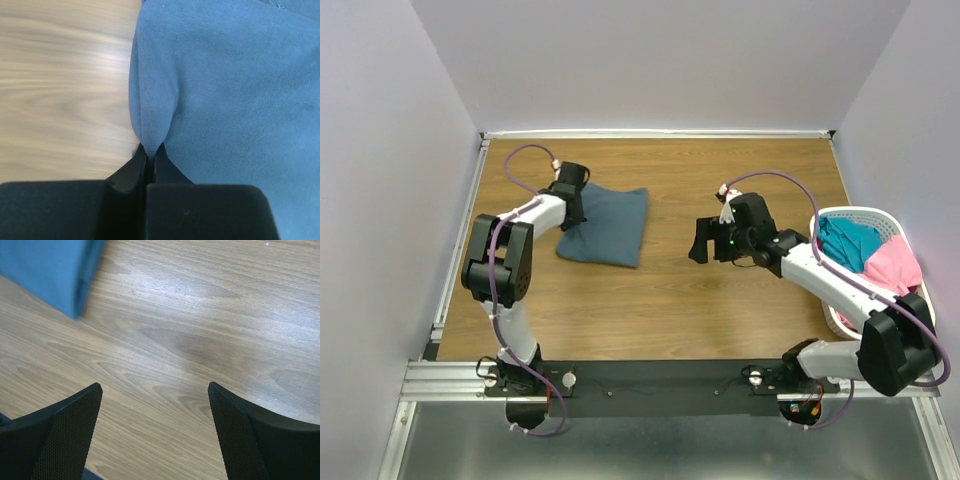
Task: Fold and stack the t-shirts
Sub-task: Neatly place the folded tshirt to the corner
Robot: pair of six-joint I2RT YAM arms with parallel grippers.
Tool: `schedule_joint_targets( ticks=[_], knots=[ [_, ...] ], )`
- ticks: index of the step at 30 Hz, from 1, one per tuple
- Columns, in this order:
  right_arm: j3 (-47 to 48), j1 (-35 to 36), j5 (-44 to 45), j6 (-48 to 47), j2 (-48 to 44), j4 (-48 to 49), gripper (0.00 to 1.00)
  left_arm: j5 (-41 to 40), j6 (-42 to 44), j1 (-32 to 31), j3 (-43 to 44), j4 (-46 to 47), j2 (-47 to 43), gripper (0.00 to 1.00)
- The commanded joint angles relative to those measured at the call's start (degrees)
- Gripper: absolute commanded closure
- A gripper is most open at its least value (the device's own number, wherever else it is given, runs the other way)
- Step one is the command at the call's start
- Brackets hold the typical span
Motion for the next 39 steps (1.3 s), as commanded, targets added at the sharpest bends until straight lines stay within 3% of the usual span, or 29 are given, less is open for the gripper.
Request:
schedule_joint_targets(
  ticks=[1,5,8,9,10,11,14,15,17,21,22,27,31,34,39],
  knots=[
    [0.4,0.0,0.1,-1.9,1.5,-0.6,0.06,-15.5,5.6,7.1,5.7,-6.7,1.7,1.0],
    [1.5,0.0,-0.3,-2.6,2.0,-0.9,0.06,-23.5,10.8,11.7,12.0,-5.6,6.1,0.99],
    [2.3,0.0,-2.1,-2.8,2.9,-1.2,0.06,-29.4,14.3,14.5,20.2,-6.2,12.0,0.89],
    [2.5,0.0,-2.7,-2.9,3.3,-1.2,0.06,-30.9,14.8,15.1,22.8,-6.9,13.5,0.84],
    [2.6,0.0,-3.8,-2.9,3.6,-1.2,0.06,-33.7,14.9,15.2,27.8,-7.7,16.3,0.67],
    [2.7,0.0,-4.2,-2.8,4.0,-1.3,0.06,-34.1,14.9,17.2,30.2,-9.1,17.4,0.61],
    [2.5,0.1,-4.6,-2.8,4.5,-1.3,0.06,-32.7,12.2,18.2,37.7,-11.4,18.9,0.41],
    [2.4,0.0,-4.1,-2.9,4.7,-1.3,0.06,-31.1,10.9,18.3,38.9,-12.9,18.2,0.28],
    [2.5,0.0,-3.9,-2.8,4.7,-1.3,0.06,-28.3,5.3,18.3,39.2,-14.7,16.2,0.25],
    [3.1,0.1,-4.2,-2.5,4.6,-1.3,0.06,-14.7,-6.0,19.2,28.4,-11.5,6.7,0.22],
    [3.1,0.0,-4.2,-2.4,4.1,-1.3,0.06,-6.6,-8.0,19.5,20.8,-9.5,1.6,0.22],
    [2.2,0.0,-3.5,-2.7,2.3,-1.3,0.06,17.8,-23.9,19.1,-5.1,5.3,-12.2,0.23],
    [1.3,0.1,-3.6,-2.6,1.9,-1.2,0.06,21.8,-36.3,16.1,-18.6,15.1,-19.4,0.23],
    [0.9,0.1,-4.0,-2.6,1.9,-1.2,0.06,18.4,-43.8,12.8,-24.2,20.9,-22.2,0.21],
    [-0.1,0.0,-2.8,-3.2,0.5,-1.2,0.06,16.5,-50.0,11.1,-25.5,25.0,-20.8,0.2]
  ],
)
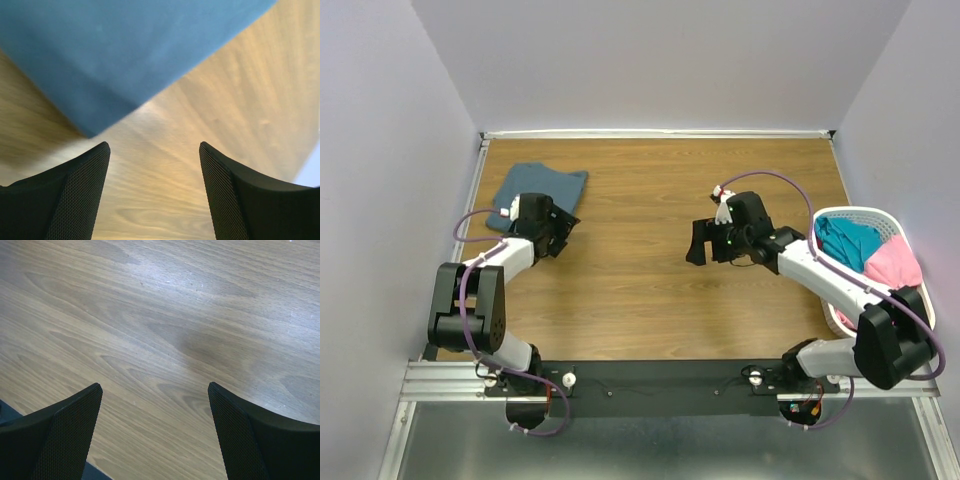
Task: Fold and stack the t-shirts
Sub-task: Neatly place the folded tshirt to the corner
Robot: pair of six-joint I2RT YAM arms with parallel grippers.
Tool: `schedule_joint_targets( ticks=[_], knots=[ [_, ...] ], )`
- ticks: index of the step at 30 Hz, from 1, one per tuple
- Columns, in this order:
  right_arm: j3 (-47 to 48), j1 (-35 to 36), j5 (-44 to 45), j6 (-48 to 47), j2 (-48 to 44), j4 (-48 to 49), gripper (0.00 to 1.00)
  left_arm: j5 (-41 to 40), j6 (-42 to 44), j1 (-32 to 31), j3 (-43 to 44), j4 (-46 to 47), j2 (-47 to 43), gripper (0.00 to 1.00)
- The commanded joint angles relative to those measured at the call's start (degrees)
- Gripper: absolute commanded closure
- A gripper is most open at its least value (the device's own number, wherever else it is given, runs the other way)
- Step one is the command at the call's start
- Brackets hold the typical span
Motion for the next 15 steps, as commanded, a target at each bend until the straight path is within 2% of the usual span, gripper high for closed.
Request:
schedule_joint_targets(
  ticks=[1,3,5,6,7,9,11,15],
  knots=[
    [-1.5,0.0,0.7,-1.0,-2.3,-0.6,0.06,0.3,-10.5,-0.6,0.5,9.5,-0.1,0.19],
    [-1.7,0.0,0.9,-1.1,-1.9,-0.6,0.06,-2.0,-8.7,-2.9,2.9,9.9,1.5,0.19],
    [-2.1,0.0,0.8,-1.1,-2.0,-0.6,0.06,-6.6,-3.8,-6.1,9.6,7.4,3.3,0.2],
    [-2.1,0.1,0.9,-1.0,-2.1,-0.6,0.06,-9.0,3.3,-7.3,12.6,2.6,4.5,0.2],
    [-2.2,0.0,0.9,-1.0,-2.5,-0.6,0.06,-14.4,6.5,-8.2,18.8,-0.3,7.3,0.19],
    [-2.2,0.0,1.3,-1.2,-2.9,-0.6,0.06,-22.0,16.4,-10.6,24.3,-8.2,11.4,0.19],
    [-2.4,0.0,1.6,-1.3,-3.3,-0.6,0.06,-25.8,22.5,-12.2,30.1,-13.6,13.7,0.19],
    [-2.5,0.0,1.1,-1.3,-3.0,-0.6,0.06,-36.4,32.8,-14.1,35.4,-20.9,19.6,0.22]
  ],
)
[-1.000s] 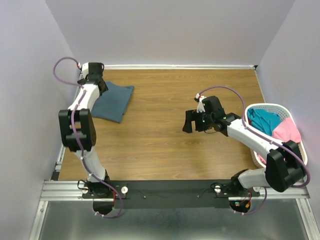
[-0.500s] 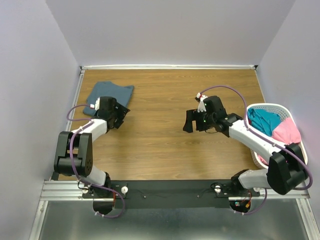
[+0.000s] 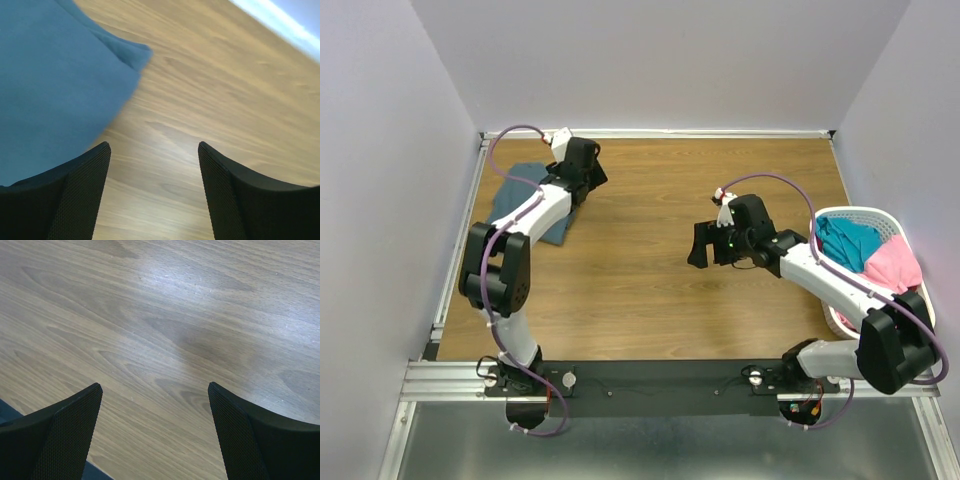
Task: Fold and stack the t-shirts
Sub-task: Neatly place the folded tshirt to the corner
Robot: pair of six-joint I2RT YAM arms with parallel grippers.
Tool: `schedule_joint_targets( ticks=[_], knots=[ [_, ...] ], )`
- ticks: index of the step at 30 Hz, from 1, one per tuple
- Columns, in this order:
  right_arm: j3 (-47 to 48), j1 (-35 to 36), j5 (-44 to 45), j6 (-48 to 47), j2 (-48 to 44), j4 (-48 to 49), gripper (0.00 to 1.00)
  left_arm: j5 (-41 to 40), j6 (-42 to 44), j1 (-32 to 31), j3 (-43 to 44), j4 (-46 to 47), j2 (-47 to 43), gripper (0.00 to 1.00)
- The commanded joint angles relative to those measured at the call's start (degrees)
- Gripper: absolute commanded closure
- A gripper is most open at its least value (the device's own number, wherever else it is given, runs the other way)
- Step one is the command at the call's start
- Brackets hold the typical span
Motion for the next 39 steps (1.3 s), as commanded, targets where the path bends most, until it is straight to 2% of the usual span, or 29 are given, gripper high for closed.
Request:
schedule_joint_targets(
  ticks=[1,5,14,17,20,21,23,24,28,30,31,39],
  knots=[
    [-0.9,0.1,0.6,-0.7,-1.0,-0.6,0.06,-16.8,15.3,-1.4,4.1,-13.4,5.6,0.23],
    [-0.8,0.0,0.6,-0.7,-0.9,-0.6,0.06,-19.6,24.8,-3.0,6.1,-15.2,10.1,0.24],
    [-1.1,0.0,0.5,-0.4,-0.7,-0.7,0.06,-24.6,30.8,-5.7,8.5,-14.6,17.9,0.23],
    [-1.2,0.0,0.5,-0.4,-0.6,-0.7,0.06,-27.7,31.4,-5.7,10.0,-15.4,20.8,0.27],
    [-1.2,0.0,0.5,-0.3,-0.6,-0.7,0.06,-30.2,32.2,-5.5,10.8,-15.3,23.1,0.36],
    [-1.1,0.0,0.5,-0.3,-0.5,-0.7,0.07,-30.6,32.4,-5.0,11.2,-15.3,24.2,0.44],
    [-1.0,0.0,0.6,-0.5,-0.4,-0.7,0.07,-31.4,33.4,-4.2,12.1,-15.0,25.1,0.51],
    [-0.9,0.0,0.6,-0.5,-0.4,-0.7,0.06,-31.6,33.7,-3.6,12.4,-14.6,25.6,0.53],
    [-0.8,0.0,0.5,-0.3,-0.6,-0.9,0.07,-32.8,37.0,0.0,15.6,-13.4,27.4,0.7],
    [-0.7,0.1,0.4,-0.1,-0.5,-1.0,0.06,-33.0,39.9,1.2,16.9,-12.2,28.1,0.72],
    [-0.6,0.0,0.3,0.1,-0.3,-1.0,0.07,-33.9,40.9,1.9,17.5,-11.5,28.6,0.77],
    [2.1,0.0,-0.6,0.8,1.2,-2.2,0.07,-33.0,43.2,6.8,29.0,-10.8,34.4,0.79]
  ],
)
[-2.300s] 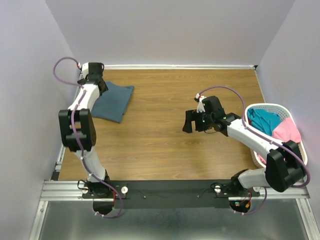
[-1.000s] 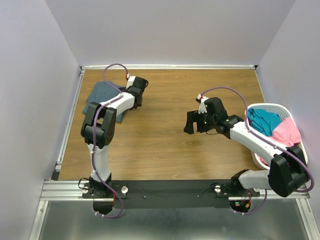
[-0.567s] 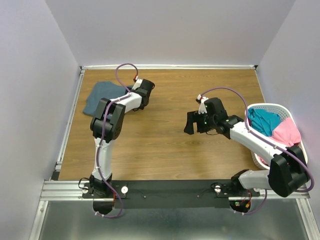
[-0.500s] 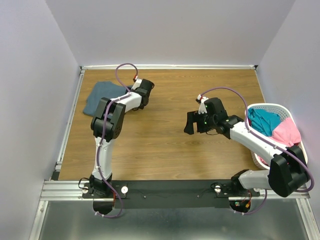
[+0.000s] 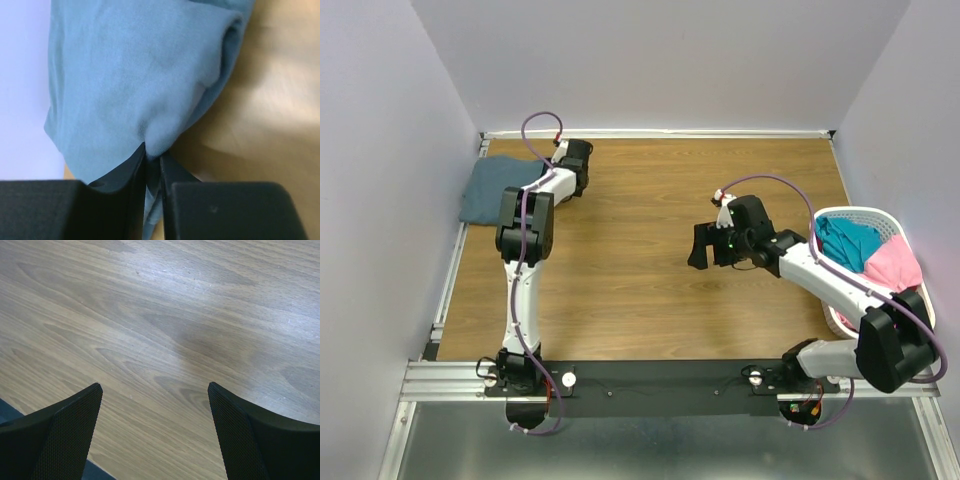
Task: Fold and stack the t-shirts
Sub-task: Neatly place the folded tshirt to the corner
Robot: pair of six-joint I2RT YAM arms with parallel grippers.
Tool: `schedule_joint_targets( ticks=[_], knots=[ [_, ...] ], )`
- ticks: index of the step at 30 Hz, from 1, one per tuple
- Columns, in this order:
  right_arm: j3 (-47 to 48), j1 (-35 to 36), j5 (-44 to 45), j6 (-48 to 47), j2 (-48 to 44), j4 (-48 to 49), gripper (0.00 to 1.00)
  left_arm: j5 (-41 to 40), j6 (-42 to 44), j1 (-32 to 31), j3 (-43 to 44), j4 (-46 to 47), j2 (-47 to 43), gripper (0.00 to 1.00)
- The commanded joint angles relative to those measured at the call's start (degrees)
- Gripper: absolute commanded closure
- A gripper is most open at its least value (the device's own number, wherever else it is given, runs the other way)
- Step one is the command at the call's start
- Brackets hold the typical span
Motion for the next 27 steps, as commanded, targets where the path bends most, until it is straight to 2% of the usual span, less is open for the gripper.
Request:
schedule_joint_targets(
  ticks=[1,8,15,17,18,21,22,27],
  knots=[
    [2.8,0.0,-0.5,0.6,1.0,-2.2,0.07,-2.5,4.0,1.5,7.3,1.8,4.6,0.79],
    [4.7,0.0,-0.3,1.1,1.7,-3.4,0.07,-3.8,5.4,3.6,11.4,1.5,8.2,0.76],
    [5.4,0.0,-0.4,1.3,2.0,-4.0,0.07,-4.3,4.9,4.4,4.5,1.0,5.3,0.74],
    [5.4,0.0,-0.6,1.4,2.0,-3.9,0.07,-3.7,4.3,4.3,1.8,0.6,3.5,0.71],
    [5.4,0.0,-0.7,1.4,1.9,-3.9,0.07,-3.9,4.1,4.3,1.0,0.5,2.9,0.68],
    [5.4,0.0,-0.7,1.4,1.5,-3.9,0.07,-4.6,3.1,4.3,-0.1,0.3,0.6,0.51],
    [5.4,0.0,-0.8,1.4,1.2,-3.9,0.07,-4.1,2.6,4.1,0.3,-0.2,-0.4,0.39],
    [5.7,0.0,3.8,1.9,-1.1,-4.0,0.07,1.3,-3.0,1.8,3.2,-4.2,-6.1,0.27]
  ],
)
